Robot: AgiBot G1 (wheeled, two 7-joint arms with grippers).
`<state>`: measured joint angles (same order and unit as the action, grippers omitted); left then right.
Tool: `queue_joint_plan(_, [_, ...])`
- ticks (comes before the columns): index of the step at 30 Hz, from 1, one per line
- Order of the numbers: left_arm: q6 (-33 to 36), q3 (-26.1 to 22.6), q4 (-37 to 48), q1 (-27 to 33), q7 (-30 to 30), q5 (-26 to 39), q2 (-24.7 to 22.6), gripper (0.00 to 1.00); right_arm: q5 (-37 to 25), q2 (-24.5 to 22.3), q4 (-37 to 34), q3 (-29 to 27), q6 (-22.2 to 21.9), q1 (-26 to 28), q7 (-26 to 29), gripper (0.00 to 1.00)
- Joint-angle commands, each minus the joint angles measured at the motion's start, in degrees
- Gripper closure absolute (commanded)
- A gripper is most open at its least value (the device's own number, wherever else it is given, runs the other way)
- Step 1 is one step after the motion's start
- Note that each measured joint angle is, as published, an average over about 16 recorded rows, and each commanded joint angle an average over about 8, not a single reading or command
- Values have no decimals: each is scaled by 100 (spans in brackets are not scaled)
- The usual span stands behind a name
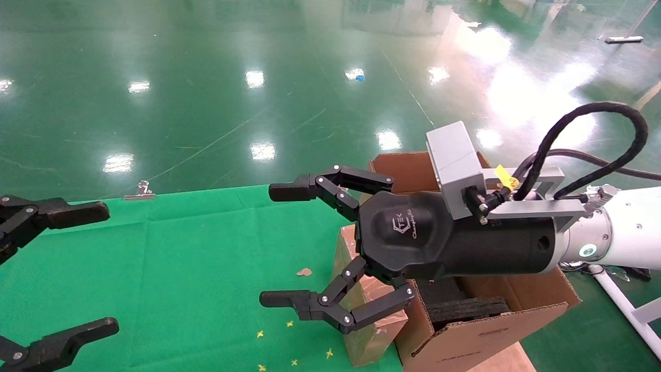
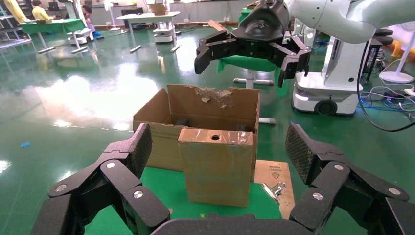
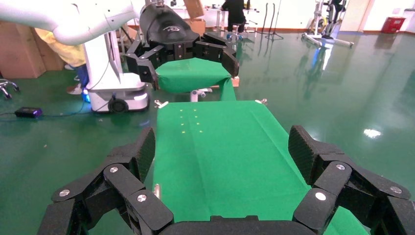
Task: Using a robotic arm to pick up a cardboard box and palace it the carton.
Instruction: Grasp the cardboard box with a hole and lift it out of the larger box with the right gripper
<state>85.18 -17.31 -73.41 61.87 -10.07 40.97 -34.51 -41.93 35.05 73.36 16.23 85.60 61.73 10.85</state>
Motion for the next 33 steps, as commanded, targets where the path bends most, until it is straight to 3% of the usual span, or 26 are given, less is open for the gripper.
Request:
queue_joint_plan(1, [0,0,0,0,0,0,0,0,0,0,0,0,0,0,0,0])
queue_joint_plan(22, [1,-2,3,2,2,0,0,0,-227,-133,21,52,-36,-21,9,0])
queue_joint_plan(28, [2,-4,5,3,3,-1,0,0,-974,-323,247,289,-27,129,30,0])
queue_joint_plan(33, [1,-5,5,4,4,-2,0,0,-2017,-204,377,797,213,652,71,0])
